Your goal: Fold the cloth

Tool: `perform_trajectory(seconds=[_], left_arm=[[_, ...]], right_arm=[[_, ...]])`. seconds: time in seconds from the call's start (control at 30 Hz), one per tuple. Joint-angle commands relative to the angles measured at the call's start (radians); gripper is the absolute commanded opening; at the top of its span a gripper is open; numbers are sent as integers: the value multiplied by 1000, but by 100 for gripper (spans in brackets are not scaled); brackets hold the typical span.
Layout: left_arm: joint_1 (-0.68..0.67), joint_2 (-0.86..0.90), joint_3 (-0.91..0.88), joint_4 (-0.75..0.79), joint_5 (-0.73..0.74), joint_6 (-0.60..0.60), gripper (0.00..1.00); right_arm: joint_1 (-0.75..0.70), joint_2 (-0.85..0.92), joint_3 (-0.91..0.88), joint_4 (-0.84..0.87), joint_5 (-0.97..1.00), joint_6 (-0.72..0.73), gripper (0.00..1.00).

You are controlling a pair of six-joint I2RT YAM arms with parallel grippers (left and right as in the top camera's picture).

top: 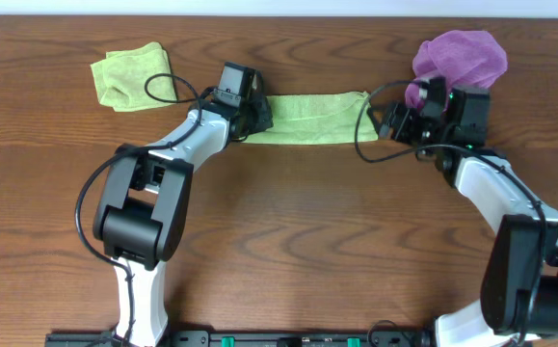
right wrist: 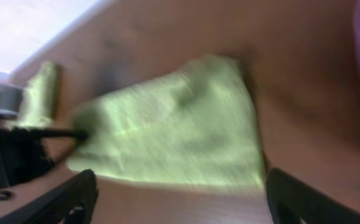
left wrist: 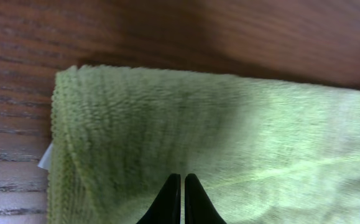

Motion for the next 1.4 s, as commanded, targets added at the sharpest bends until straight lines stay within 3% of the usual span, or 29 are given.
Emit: perform_trajectory(seconds=[0.0,0.2,0.63,1.03,1.37], left_arm=[[4,14,12,-2,-27,-3,6],[4,15,12,-3,-34,-2,6],[4,21,12,-32,-34,-2,6],[4,21,12,-32,-33,-3,6],[6,21,12,-33,-33,-3,6]], right_arm=[[30,2,7,103,-35,70,81],[65,121,46,256,-13,139,78],[104,316,278,275,-27,158,70],[146,333,295,187,-15,190,69],[151,335,295,34,62,105,68]])
